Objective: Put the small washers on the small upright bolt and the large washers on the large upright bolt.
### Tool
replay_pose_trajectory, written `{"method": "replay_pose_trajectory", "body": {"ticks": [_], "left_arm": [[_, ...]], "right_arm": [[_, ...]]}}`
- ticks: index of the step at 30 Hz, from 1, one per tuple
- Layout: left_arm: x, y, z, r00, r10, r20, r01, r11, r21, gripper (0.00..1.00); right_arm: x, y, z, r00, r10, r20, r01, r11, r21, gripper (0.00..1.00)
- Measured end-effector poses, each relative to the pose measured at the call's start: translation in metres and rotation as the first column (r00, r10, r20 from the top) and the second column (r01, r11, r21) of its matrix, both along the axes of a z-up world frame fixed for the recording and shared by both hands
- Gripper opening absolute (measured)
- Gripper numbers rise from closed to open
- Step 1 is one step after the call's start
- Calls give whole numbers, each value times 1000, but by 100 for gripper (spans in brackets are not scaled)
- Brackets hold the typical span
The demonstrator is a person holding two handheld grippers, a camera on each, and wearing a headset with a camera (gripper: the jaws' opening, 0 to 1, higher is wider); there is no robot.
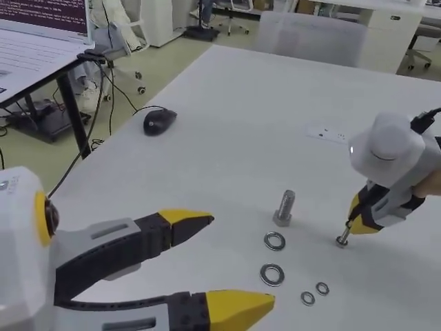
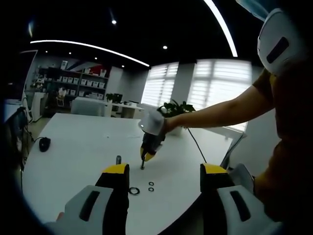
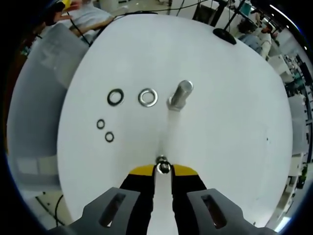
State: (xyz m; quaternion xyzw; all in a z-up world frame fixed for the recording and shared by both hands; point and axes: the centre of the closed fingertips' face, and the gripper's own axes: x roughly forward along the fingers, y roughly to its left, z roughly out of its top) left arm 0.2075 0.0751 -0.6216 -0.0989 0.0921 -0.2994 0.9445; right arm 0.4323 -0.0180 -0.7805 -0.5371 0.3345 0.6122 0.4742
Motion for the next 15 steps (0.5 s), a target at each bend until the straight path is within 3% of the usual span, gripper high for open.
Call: {"method": "replay_pose_trajectory", "body": {"ticks": [15], "left_arm": [[2,4,-4,1000,4,-15,-4,1000,1,58]], "right_arm": [[4,1,-26,1000,10,-10,-10,1000,-9,13]]}}
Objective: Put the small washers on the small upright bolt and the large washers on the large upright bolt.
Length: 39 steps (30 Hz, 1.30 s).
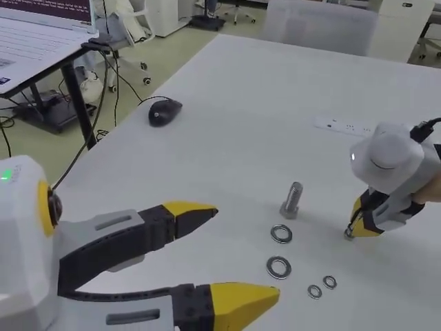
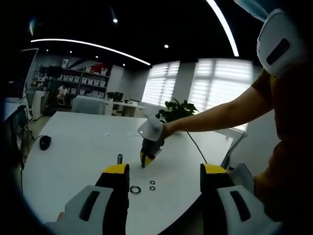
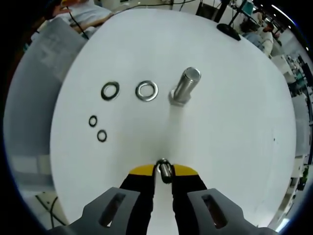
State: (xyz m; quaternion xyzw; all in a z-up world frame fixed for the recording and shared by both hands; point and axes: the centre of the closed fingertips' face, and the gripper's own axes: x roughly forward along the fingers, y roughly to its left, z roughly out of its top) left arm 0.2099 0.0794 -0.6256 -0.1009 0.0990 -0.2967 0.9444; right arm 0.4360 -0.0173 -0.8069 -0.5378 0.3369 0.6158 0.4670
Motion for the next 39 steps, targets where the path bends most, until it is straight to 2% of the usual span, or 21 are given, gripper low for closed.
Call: {"method": "replay_pose_trajectory", "body": {"ticks": [9,15,22,30,33,39], "left_arm": [[1,2,-2,1000,3,-6,-3,1000,-4,58],[1,3,0,1000,3,0,-3,1000,-2,58],[1,0,3,1000,-13,10,13,1000,3,58],[-3,-7,7,999,-41,22,41,999,9,58],[-6,-11,12,998,-55,34,55,998,8,58],[-10,-13,17,997,-61,46,60,998,19,58]], "right_arm": [[1,-1,-6,1000,6,1,-6,1000,-6,14],[0,-4,3,1000,-19,-11,19,1000,11,15],[-3,-19,12,999,-45,-6,45,999,11,15],[-30,-28,19,998,-60,-37,61,998,25,15],[-41,-26,18,998,-42,-40,43,999,26,15],[-65,-19,14,997,1,-75,1,1000,24,15]]}}
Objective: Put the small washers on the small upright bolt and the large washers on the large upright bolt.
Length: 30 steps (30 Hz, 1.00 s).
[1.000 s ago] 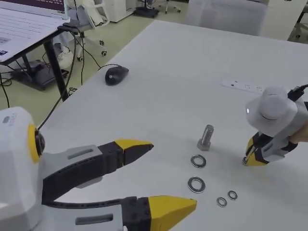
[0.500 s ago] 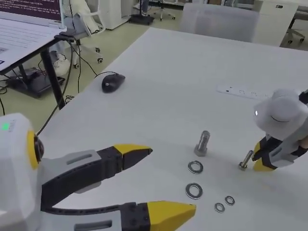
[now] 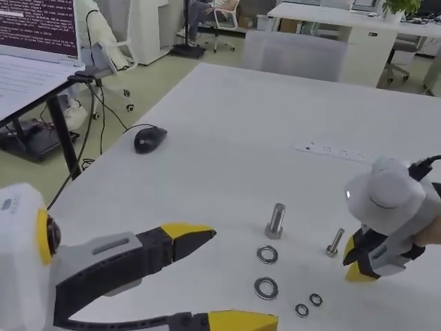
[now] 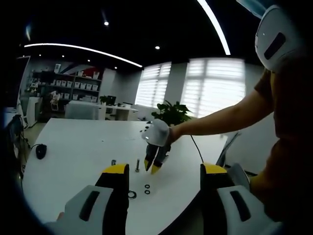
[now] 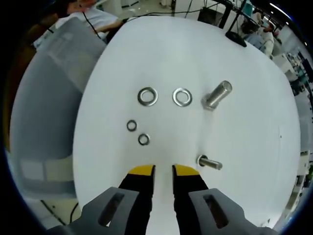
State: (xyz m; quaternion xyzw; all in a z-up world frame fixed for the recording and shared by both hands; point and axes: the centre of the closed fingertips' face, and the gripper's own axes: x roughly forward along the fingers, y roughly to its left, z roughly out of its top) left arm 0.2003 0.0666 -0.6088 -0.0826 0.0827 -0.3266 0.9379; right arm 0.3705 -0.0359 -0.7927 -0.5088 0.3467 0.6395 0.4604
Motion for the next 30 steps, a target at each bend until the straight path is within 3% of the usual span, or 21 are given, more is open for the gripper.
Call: {"method": "replay_pose_trajectory", "body": {"ticks": [12,30], "left_arm": [[-10,1,5,1000,10,13,-10,1000,9,58],[-13,3,4,1000,24,12,-24,1000,2,58]], "right_arm": [[-30,14,-15,998,48,-35,-48,999,5,16],[-32,25,-30,997,69,-27,-70,998,-3,20]]}}
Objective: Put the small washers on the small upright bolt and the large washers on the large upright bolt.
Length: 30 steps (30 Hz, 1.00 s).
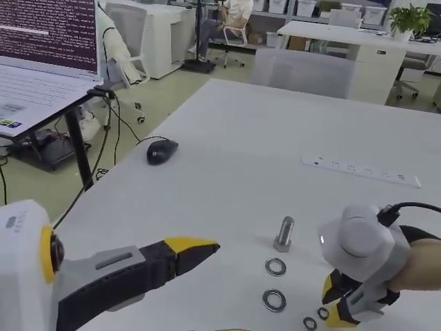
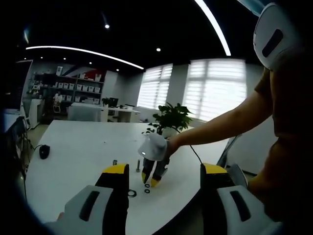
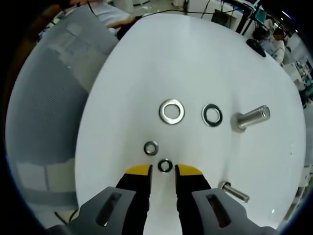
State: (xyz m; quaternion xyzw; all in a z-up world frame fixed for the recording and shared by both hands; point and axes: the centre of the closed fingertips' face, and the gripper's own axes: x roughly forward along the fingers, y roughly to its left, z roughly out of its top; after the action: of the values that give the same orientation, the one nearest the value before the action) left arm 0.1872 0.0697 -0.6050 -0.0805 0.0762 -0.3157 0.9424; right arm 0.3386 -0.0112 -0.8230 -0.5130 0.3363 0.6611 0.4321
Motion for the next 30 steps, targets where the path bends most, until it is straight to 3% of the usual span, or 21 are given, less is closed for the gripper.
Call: {"method": "replay_pose_trajectory", "body": {"ticks": [19,30], "left_arm": [[2,3,-5,1000,29,-4,-29,999,-13,58],[1,0,-6,1000,31,-6,-31,999,-11,58]], "right_arm": [[0,0,-3,1000,30,10,-30,1000,8,18],[3,2,-2,999,33,18,-33,999,15,13]]}}
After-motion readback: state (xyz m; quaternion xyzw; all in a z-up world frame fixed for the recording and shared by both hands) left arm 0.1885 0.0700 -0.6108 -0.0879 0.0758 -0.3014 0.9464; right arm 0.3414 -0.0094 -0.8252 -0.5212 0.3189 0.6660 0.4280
